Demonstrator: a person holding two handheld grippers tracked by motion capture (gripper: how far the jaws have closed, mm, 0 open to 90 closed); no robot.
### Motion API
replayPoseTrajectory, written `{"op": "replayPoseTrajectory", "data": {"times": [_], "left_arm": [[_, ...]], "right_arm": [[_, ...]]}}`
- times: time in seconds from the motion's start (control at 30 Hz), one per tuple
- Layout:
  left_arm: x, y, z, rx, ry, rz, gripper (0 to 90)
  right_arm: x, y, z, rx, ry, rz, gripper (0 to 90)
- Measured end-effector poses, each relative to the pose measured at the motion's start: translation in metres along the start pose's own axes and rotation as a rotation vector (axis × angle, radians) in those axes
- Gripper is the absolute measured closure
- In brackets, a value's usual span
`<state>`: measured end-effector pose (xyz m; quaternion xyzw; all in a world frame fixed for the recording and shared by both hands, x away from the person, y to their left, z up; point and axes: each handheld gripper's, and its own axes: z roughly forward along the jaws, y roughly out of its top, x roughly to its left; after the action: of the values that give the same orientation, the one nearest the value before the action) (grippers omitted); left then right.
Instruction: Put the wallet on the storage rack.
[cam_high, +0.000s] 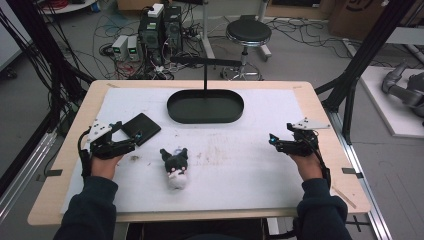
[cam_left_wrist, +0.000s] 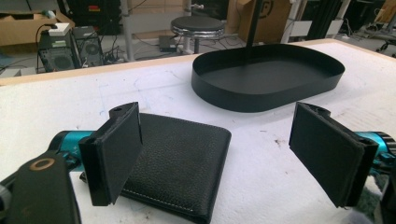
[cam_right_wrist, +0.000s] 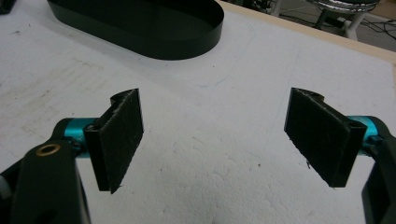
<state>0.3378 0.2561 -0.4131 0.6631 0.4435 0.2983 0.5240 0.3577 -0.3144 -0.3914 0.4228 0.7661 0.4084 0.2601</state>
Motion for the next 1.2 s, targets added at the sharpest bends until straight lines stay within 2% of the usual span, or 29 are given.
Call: {"op": "replayPoseTrajectory", "data": {"times": [0.23,0.37,0.43,0.47,0.5,0.53,0.6,0.63,0.67,0.7,0.73,0.77,0.8,0.83,0.9,0.93,1.0,1.03,1.07,1.17,1.2], "left_arm": [[-0.002,-0.001,0.003,0.01,0.002,-0.004,18.0],[-0.005,-0.002,0.005,0.017,-0.012,0.006,24.3],[-0.006,-0.001,0.009,0.027,-0.026,0.034,25.1],[-0.006,-0.001,0.009,0.027,-0.026,0.034,25.1],[-0.007,0.001,0.012,0.035,-0.026,0.057,25.1],[-0.007,0.001,0.012,0.035,-0.026,0.057,25.1],[-0.008,0.006,0.016,0.038,-0.012,0.093,25.1],[-0.008,0.006,0.016,0.038,-0.012,0.093,24.3],[-0.007,0.006,0.022,0.052,0.007,0.115,22.2],[-0.007,0.004,0.025,0.069,0.006,0.123,19.4],[-0.006,0.002,0.03,0.092,0.007,0.122,17.8],[-0.006,0.002,0.03,0.092,0.007,0.122,17.8],[-0.004,-0.002,0.041,0.153,0.014,0.136,17.8],[-0.004,-0.002,0.041,0.153,0.014,0.136,17.9],[-0.003,-0.006,0.051,0.209,0.031,0.16,18.5],[-0.002,-0.007,0.057,0.24,0.041,0.174,20.3],[-0.001,-0.007,0.061,0.269,0.022,0.192,29.7],[-0.001,-0.007,0.061,0.269,0.022,0.192,33.4],[-0.002,-0.009,0.065,0.318,0.019,0.23,34.3],[-0.004,-0.012,0.07,0.354,0.019,0.259,37.9],[-0.005,-0.013,0.072,0.374,0.028,0.272,42.4]], "right_arm": [[0.0,-0.001,0.0,-0.004,0.008,-0.001,19.9],[-0.001,-0.002,-0.002,-0.008,0.012,0.003,19.9],[-0.002,-0.003,-0.003,-0.011,0.012,0.007,19.9],[-0.001,-0.003,-0.003,-0.009,0.012,0.012,19.9],[-0.001,-0.003,-0.003,-0.009,0.014,0.013,19.9],[-0.001,-0.004,-0.003,-0.008,0.016,0.014,19.9],[0.0,-0.004,-0.004,-0.011,0.017,0.004,19.9],[0.0,-0.004,-0.003,-0.01,0.019,0.004,19.9],[0.0,-0.004,-0.003,-0.01,0.021,0.0,19.9],[0.001,-0.004,-0.003,-0.008,0.02,-0.001,19.9],[0.001,-0.004,-0.003,-0.008,0.02,-0.001,19.9],[0.001,-0.004,-0.003,-0.008,0.02,-0.003,19.9],[0.001,-0.004,-0.003,-0.009,0.02,-0.005,19.9],[0.001,-0.004,-0.003,-0.009,0.02,-0.005,19.9],[0.002,-0.003,-0.004,-0.013,0.021,-0.004,19.9],[0.001,-0.003,-0.004,-0.013,0.021,-0.003,19.9],[0.001,-0.003,-0.004,-0.011,0.022,0.001,19.9],[0.001,-0.003,-0.004,-0.011,0.022,0.001,19.9],[0.002,-0.003,-0.002,-0.008,0.023,-0.003,19.9],[0.002,-0.003,-0.002,-0.004,0.024,-0.008,19.9],[0.003,-0.003,-0.001,0.002,0.025,-0.01,19.9]]}}
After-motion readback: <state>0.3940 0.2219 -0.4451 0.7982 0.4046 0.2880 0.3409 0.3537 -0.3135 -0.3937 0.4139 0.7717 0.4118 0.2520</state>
